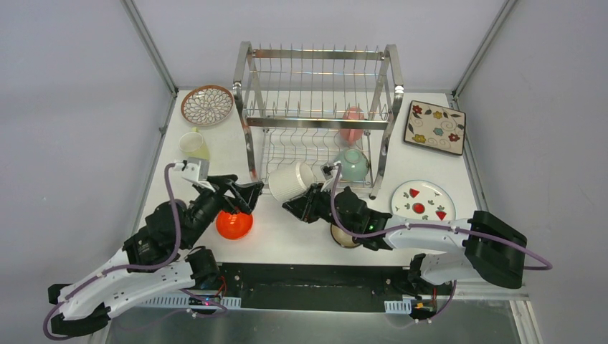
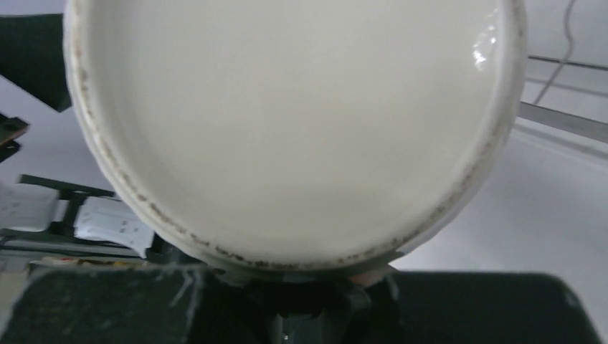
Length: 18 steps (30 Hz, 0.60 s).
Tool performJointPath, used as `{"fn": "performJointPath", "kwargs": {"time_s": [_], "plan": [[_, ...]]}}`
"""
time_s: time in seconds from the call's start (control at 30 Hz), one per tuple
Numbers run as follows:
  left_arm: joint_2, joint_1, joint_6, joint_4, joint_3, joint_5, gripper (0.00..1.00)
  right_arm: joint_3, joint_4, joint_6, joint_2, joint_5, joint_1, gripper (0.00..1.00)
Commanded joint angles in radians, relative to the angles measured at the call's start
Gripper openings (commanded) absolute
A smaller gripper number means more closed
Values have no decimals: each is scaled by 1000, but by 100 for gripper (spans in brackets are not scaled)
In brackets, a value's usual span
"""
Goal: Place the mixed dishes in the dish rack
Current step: Turn the cup upside down in the dish rack.
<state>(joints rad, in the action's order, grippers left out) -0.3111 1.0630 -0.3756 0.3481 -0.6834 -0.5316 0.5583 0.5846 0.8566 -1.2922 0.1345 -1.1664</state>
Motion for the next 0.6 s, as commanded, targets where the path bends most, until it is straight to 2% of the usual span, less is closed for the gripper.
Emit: {"fn": "performJointPath", "kwargs": {"time_s": [0.0,0.13,0.3,0.57], "plan": [[-90,-3,164,66,-59,3,99,133,-106,-182,41,116,2,0],[-147,-3,286,81,-93,30,99,194,-187,-273,23,142,6,0],[-179,-3,365,126,-124,30,99,310,-377,-366,-34,209,22,0],[-153,-3,420,152,-146,66,99,390,-447,-493,-121,245,53,0]]}}
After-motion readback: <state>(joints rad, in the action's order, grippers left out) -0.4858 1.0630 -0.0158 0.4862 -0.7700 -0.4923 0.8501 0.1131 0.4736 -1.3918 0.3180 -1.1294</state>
